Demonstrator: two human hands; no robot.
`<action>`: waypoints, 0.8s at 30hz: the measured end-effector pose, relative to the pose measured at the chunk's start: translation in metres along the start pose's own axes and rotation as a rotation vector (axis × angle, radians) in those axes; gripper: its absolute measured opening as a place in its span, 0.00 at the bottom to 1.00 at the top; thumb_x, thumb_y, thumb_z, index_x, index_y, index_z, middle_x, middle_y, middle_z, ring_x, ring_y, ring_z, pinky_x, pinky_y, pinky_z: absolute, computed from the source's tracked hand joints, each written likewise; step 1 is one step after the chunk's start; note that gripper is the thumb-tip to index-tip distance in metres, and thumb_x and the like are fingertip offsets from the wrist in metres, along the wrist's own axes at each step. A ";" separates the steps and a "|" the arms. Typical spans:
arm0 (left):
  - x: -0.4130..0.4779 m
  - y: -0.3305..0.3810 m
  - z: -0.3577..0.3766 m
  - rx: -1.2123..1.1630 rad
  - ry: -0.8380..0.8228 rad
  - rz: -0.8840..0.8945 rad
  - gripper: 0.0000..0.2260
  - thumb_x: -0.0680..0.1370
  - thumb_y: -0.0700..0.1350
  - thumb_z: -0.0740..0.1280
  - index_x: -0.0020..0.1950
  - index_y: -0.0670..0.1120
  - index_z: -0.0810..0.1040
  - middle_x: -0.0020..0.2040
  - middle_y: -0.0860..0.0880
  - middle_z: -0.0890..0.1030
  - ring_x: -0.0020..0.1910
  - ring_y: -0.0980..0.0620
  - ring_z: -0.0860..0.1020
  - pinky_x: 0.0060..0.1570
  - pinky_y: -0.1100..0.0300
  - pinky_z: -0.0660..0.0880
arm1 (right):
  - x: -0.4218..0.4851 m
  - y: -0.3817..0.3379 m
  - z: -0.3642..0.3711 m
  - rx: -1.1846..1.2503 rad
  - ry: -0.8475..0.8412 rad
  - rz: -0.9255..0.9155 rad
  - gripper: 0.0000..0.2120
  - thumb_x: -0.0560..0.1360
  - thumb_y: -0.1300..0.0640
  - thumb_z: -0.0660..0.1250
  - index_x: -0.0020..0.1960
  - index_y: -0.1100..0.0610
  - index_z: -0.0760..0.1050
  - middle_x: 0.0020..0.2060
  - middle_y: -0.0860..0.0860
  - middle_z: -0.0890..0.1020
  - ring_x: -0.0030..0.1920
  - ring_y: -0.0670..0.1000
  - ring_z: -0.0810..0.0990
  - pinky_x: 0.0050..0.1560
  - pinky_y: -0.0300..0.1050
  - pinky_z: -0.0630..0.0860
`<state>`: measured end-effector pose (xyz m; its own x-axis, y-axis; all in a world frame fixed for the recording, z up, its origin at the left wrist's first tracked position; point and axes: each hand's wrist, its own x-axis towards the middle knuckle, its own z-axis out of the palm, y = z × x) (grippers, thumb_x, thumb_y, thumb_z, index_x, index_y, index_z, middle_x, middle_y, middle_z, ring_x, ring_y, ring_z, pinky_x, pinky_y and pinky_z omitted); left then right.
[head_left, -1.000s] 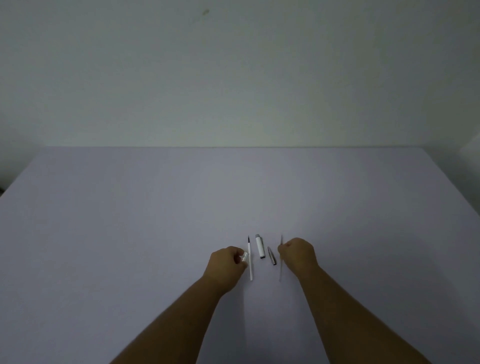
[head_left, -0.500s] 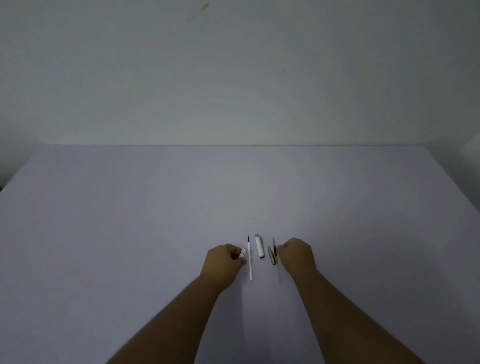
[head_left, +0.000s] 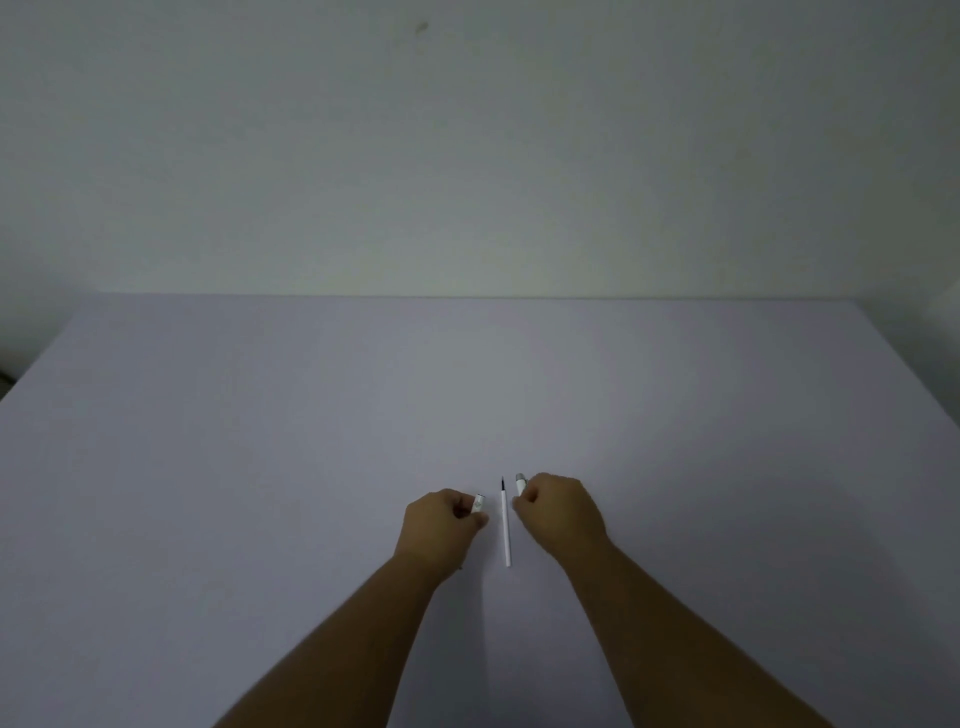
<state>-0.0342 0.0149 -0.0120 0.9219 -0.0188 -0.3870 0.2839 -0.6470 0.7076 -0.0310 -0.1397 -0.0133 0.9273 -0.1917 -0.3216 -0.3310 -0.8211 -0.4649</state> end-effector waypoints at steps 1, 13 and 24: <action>0.000 -0.002 -0.001 -0.006 0.006 -0.007 0.11 0.75 0.47 0.68 0.56 0.46 0.81 0.47 0.50 0.83 0.32 0.62 0.74 0.20 0.75 0.69 | -0.001 -0.006 0.004 -0.078 -0.018 -0.041 0.12 0.75 0.51 0.62 0.48 0.58 0.79 0.47 0.56 0.84 0.49 0.57 0.81 0.46 0.46 0.76; -0.010 -0.016 -0.009 -0.058 -0.004 -0.077 0.09 0.74 0.47 0.70 0.53 0.47 0.82 0.43 0.51 0.81 0.36 0.59 0.76 0.23 0.74 0.68 | -0.014 -0.022 0.024 0.063 0.000 0.116 0.13 0.73 0.56 0.63 0.52 0.63 0.79 0.47 0.58 0.84 0.48 0.57 0.82 0.44 0.45 0.78; -0.017 0.002 0.000 -0.076 -0.066 -0.042 0.06 0.72 0.46 0.72 0.48 0.47 0.82 0.42 0.51 0.81 0.34 0.59 0.75 0.21 0.75 0.68 | -0.015 -0.020 -0.012 0.765 0.054 0.186 0.12 0.71 0.56 0.67 0.29 0.52 0.77 0.26 0.49 0.74 0.30 0.49 0.71 0.37 0.46 0.72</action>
<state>-0.0491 0.0142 -0.0040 0.8899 -0.0446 -0.4539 0.3436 -0.5890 0.7314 -0.0361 -0.1265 0.0105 0.8457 -0.3312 -0.4184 -0.4916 -0.1788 -0.8523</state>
